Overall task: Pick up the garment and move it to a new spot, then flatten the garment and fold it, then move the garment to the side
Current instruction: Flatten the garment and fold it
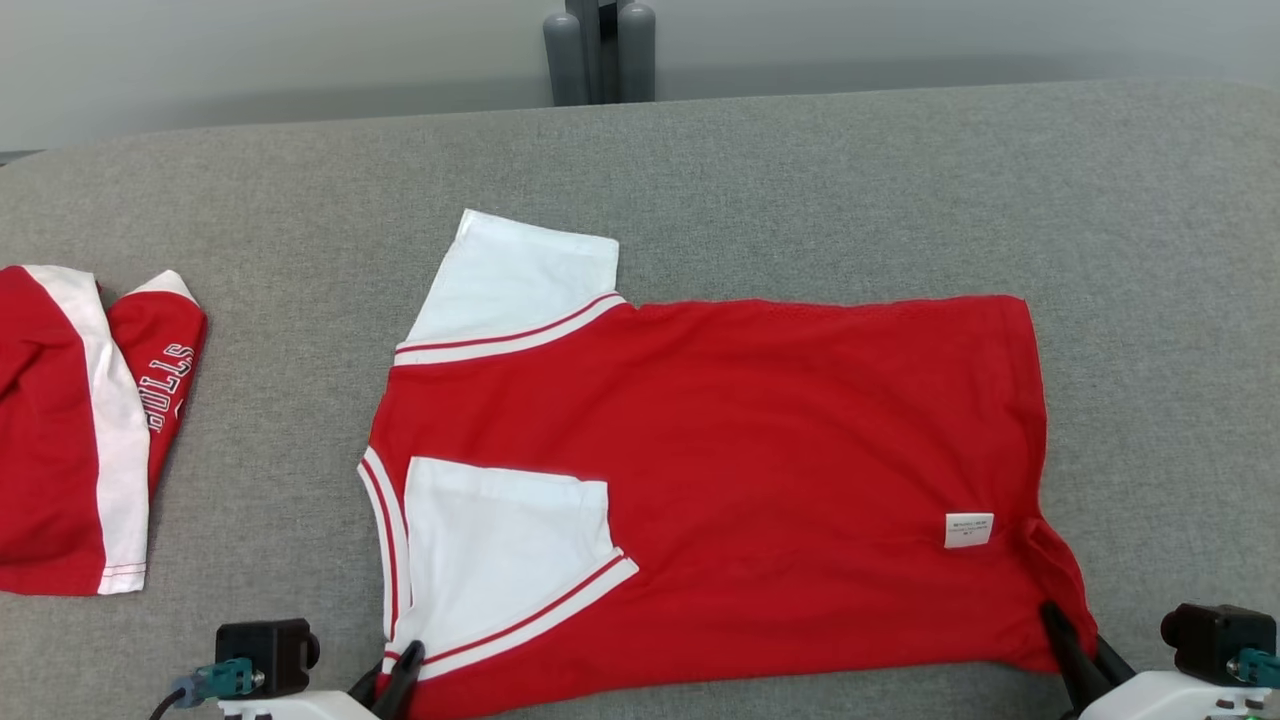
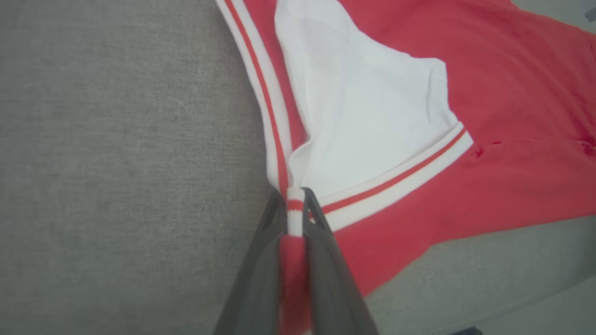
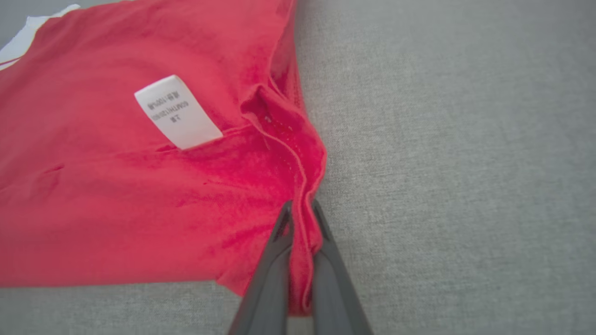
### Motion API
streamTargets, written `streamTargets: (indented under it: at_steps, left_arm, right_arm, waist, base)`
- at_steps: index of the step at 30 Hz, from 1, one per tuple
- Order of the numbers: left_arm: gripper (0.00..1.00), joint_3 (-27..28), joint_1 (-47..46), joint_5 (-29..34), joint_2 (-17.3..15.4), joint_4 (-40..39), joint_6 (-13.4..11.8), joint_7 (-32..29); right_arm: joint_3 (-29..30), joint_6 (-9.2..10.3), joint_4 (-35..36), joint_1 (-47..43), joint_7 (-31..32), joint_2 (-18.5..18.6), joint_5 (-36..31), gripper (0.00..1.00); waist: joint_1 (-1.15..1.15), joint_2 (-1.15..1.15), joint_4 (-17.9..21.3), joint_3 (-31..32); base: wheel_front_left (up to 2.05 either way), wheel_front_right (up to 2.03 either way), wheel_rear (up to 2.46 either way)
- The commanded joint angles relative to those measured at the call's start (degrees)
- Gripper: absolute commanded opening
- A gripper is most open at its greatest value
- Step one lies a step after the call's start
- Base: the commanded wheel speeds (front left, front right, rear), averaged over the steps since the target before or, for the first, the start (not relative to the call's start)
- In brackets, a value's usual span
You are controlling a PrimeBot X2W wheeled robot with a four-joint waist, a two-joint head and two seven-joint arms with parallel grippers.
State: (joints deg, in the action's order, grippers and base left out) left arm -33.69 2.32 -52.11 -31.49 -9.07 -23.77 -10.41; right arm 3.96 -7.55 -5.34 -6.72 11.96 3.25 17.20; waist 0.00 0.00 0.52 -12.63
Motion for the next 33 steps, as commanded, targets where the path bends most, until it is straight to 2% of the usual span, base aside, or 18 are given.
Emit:
streamTargets:
  at_steps: [1, 4, 5, 6, 7, 8, 12, 18, 24, 30, 33]
  left_arm:
    - [0.00, 0.10, 0.73, -0.50, -0.38, -0.10, -0.03, -0.15]
    - [0.00, 0.26, 0.83, -0.92, -0.16, 0.48, -0.17, -0.35]
    - [0.00, 0.39, 0.49, -1.06, 0.00, 0.60, -0.06, -0.28]
    - [0.00, 0.69, 0.05, -1.05, 0.07, 0.90, -0.02, 0.08]
    - [0.42, 0.60, -0.18, -0.93, -0.07, 1.26, 0.01, -0.08]
    - [1.00, 0.66, -0.41, -0.95, -0.06, 1.45, 0.17, -0.11]
    - [1.00, 1.47, -1.04, -0.48, -0.24, 2.20, -0.21, 0.79]
    - [1.00, 5.45, -2.90, 1.09, 0.00, 2.09, -1.63, 6.41]
    - [1.00, 7.67, -9.39, 4.71, -0.77, 1.47, -0.89, 10.57]
    - [1.00, 7.11, -21.45, 8.09, -1.21, 4.31, 1.99, 9.88]
    - [1.00, 6.04, -30.29, 9.10, -0.41, 9.11, 5.49, 8.68]
  right_arm:
    - [0.17, 0.11, 0.51, -0.69, 0.68, -0.01, 0.06, 0.00]
    - [-0.56, 0.08, 0.76, -1.38, 1.97, -0.15, 0.45, 0.00]
    - [-0.60, 0.07, 0.82, -1.38, 2.18, -0.11, 0.69, 0.20]
    - [-0.83, 0.07, 0.71, -1.44, 2.72, -0.15, 0.59, 1.00]
    - [-0.61, 0.07, 0.92, -1.31, 2.24, -0.18, 0.62, 1.00]
    - [-0.32, 0.08, 1.01, -1.13, 2.04, -0.16, 0.69, 1.00]
    - [0.90, 0.07, 1.69, -0.24, 0.43, -0.25, 0.74, 1.00]
    - [4.83, 0.07, 3.72, 1.37, -4.05, -0.35, 0.75, 1.00]
    - [6.94, 0.07, 4.17, 4.64, -6.83, -0.38, 0.44, 1.00]
    - [6.71, 0.07, 2.98, 12.15, -7.39, -0.37, -0.54, 1.00]
    - [6.14, 0.07, 0.71, 18.63, -7.62, 0.31, -0.47, 1.00]
  waist:
    - [0.00, 0.00, 0.00, 0.12]
    - [0.00, 0.00, -0.06, 0.30]
    - [0.00, 0.00, -0.02, 0.34]
    - [0.00, 0.00, 0.03, 0.38]
    - [0.00, 0.00, 0.12, 0.43]
    - [0.00, 0.00, 0.24, 0.46]
    - [0.00, 0.00, 0.73, 0.59]
    - [0.00, 0.00, 1.29, 0.95]
    - [0.00, 0.00, 1.57, 0.95]
    - [0.00, 0.00, 2.89, -0.76]
    - [0.00, 0.00, 3.70, -3.25]
  base:
    - [0.00, 0.00, 0.00]
    - [0.00, 0.00, 0.00]
    - [0.00, 0.00, 0.00]
    - [0.00, 0.00, 0.00]
    - [0.00, 0.00, 0.00]
    - [0.00, 0.00, 0.00]
    - [0.00, 0.00, 0.00]
    - [0.00, 0.00, 0.00]
    - [0.00, 0.00, 0.00]
    - [0.00, 0.00, 0.00]
    - [0.00, 0.00, 0.00]
